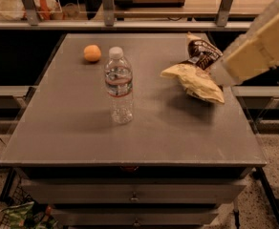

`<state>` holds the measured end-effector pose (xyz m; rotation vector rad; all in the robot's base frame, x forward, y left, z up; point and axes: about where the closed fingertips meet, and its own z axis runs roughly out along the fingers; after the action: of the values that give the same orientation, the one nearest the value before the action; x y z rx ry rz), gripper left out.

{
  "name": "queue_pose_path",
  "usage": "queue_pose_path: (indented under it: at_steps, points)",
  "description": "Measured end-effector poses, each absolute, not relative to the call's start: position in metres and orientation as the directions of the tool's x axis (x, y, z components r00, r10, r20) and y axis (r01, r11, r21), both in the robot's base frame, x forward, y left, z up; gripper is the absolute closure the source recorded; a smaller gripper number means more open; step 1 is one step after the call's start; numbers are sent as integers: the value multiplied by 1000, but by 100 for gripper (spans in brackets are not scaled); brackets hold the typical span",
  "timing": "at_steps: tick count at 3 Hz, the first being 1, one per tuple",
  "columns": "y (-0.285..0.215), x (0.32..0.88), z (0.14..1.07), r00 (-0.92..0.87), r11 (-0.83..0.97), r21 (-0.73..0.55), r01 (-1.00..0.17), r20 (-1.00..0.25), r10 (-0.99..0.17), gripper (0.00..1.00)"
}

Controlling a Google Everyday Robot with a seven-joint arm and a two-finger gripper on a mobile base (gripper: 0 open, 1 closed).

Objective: Pick water bottle

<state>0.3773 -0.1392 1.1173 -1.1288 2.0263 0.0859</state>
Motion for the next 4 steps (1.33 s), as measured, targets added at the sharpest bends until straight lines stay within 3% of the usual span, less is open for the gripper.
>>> queue_pose_path:
  at_steps: [3, 4]
  points:
    - [-137, 377, 1118, -282, 600, -294, -744, -676, -681, 0]
    - [-140, 377, 1108, -300, 631, -245, -736, -718, -628, 0]
